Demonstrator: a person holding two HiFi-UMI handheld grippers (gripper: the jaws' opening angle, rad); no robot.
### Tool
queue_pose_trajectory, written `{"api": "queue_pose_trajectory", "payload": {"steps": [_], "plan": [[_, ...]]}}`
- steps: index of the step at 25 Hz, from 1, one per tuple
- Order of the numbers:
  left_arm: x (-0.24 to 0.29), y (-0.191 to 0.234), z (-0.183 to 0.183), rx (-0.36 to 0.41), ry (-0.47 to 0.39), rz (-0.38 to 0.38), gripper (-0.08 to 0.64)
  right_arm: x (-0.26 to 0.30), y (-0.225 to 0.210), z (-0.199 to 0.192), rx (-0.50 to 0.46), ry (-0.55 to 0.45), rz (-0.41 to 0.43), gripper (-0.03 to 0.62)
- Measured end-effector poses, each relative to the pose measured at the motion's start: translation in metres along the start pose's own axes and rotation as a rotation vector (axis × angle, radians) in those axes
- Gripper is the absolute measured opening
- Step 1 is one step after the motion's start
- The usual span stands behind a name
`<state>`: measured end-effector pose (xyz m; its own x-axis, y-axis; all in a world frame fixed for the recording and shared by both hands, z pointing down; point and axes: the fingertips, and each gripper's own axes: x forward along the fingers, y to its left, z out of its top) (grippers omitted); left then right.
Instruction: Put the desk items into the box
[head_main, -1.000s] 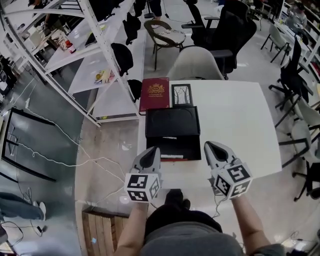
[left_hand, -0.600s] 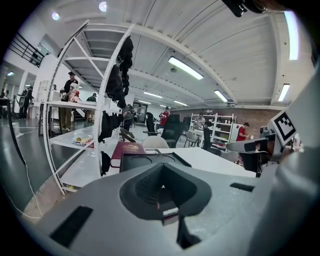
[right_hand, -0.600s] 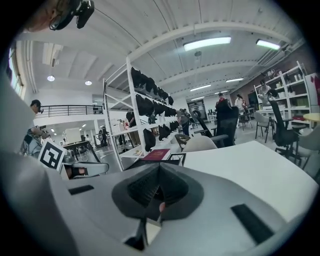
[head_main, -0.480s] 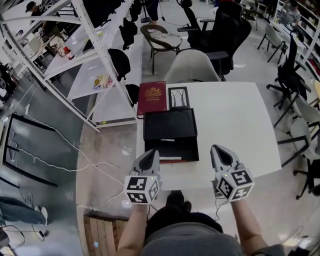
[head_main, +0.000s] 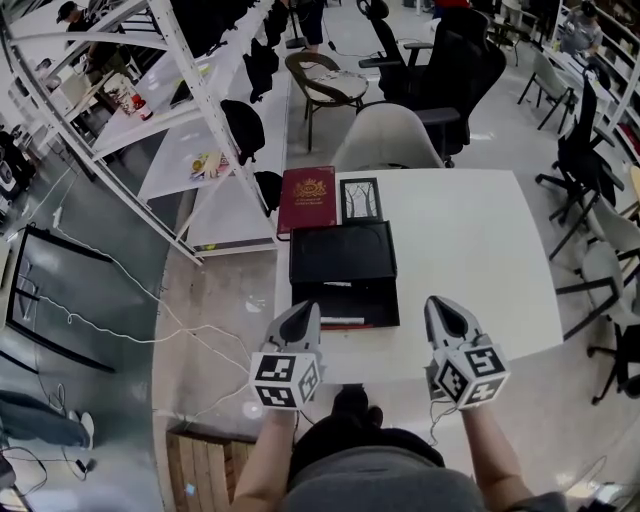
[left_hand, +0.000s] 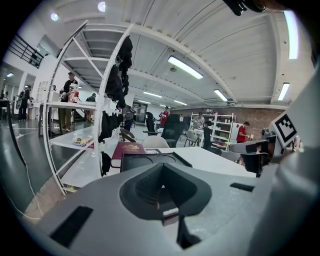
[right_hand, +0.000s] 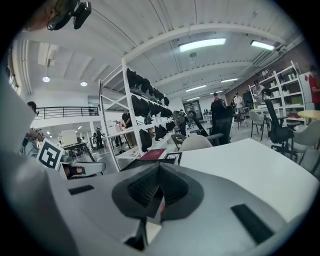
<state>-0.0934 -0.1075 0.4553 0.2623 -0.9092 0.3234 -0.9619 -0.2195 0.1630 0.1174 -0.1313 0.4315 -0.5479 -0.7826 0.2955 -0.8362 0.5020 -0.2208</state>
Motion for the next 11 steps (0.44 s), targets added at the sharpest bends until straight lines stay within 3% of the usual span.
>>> {"api": "queue_pose_trajectory", "payload": {"steps": [11], "plan": [[0.0012, 0.0042, 0.0014, -0.004, 0.000, 0.011, 0.008, 0.0012, -0.0050, 0.0000, -0.004, -0.002, -0.005, 0.003]]}}
